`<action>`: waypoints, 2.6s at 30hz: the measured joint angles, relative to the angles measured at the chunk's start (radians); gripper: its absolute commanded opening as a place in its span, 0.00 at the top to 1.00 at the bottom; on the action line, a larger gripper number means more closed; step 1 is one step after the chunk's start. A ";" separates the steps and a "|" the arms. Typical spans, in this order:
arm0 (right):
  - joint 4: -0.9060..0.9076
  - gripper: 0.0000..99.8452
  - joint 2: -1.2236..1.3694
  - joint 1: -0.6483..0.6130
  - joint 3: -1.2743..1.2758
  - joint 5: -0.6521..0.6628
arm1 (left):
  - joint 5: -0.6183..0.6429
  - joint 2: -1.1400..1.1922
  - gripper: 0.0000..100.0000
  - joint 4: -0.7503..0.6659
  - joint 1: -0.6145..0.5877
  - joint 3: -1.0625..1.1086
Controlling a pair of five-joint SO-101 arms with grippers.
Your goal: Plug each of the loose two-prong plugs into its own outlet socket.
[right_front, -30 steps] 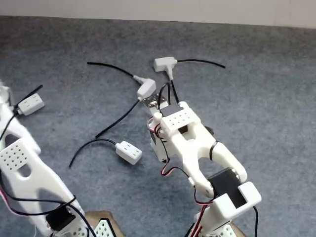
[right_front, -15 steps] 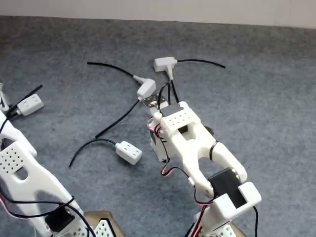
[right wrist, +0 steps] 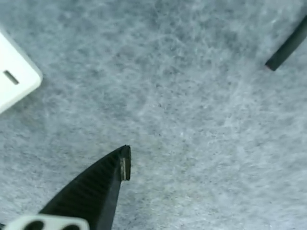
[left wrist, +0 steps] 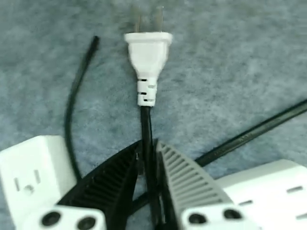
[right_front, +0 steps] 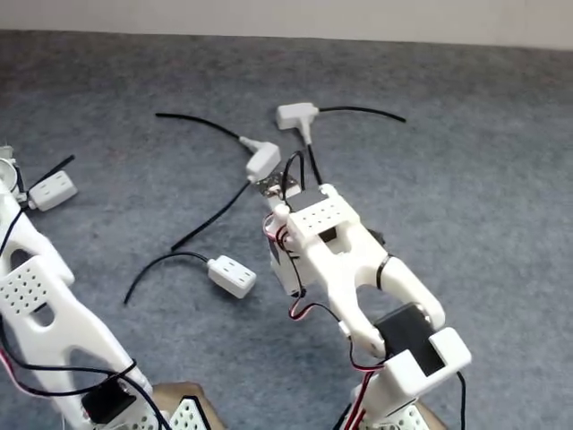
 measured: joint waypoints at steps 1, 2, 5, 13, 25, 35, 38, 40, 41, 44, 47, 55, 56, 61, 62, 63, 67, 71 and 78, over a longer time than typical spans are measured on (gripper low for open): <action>0.000 0.41 0.000 0.000 0.000 0.000 | -0.002 0.000 1.00 0.000 0.000 0.000; 0.000 0.41 0.000 0.000 0.000 0.000 | -0.003 0.000 1.00 0.000 0.000 0.000; 0.000 0.41 0.000 0.000 0.000 0.000 | -0.008 0.008 1.00 0.008 0.000 -0.023; 0.005 0.41 0.000 0.000 0.000 0.002 | -0.009 0.060 1.00 0.141 0.012 -0.319; 0.006 0.41 0.000 0.000 0.000 0.002 | -0.009 -0.272 1.00 0.456 0.143 -0.318; 0.006 0.41 0.000 0.000 0.000 0.002 | 0.015 -0.334 1.00 0.485 0.157 -0.318; 0.006 0.41 0.000 0.000 0.000 0.002 | 0.015 -0.344 1.00 0.425 0.146 -0.318; 0.006 0.41 0.000 0.000 0.000 0.002 | 0.015 -0.365 1.00 0.353 0.127 -0.318; 0.006 0.41 0.000 0.000 0.000 0.002 | 0.015 -0.381 1.00 0.328 0.118 -0.318; 0.006 0.41 0.000 0.000 0.000 0.002 | 0.015 -0.446 1.00 0.299 0.107 -0.318; 0.006 0.41 0.000 0.000 0.000 0.002 | 0.015 -0.534 1.00 0.292 0.107 -0.318; 0.006 0.41 0.000 0.000 0.000 0.002 | 0.015 -0.792 1.00 0.313 0.138 -0.318; 0.006 0.41 0.000 0.000 0.000 0.002 | 0.015 -0.821 1.00 0.331 0.158 -0.318; 0.006 0.41 0.000 0.018 0.000 0.002 | 0.015 -0.928 1.00 0.460 0.307 -0.315; 0.011 0.41 0.000 0.043 0.000 0.002 | 0.015 -0.947 1.00 0.470 0.338 -0.290; 0.018 0.41 0.000 0.075 0.000 0.002 | 0.015 -0.961 1.00 0.473 0.362 -0.252; 0.055 0.41 0.000 0.267 -0.005 0.002 | 0.015 -1.005 1.00 0.479 0.442 0.011; 0.071 0.41 -0.011 0.485 -0.020 0.063 | -0.031 -1.062 1.00 0.479 0.551 0.345; 0.203 0.41 -0.279 0.663 0.020 0.302 | -0.126 -1.254 1.00 0.476 0.858 0.899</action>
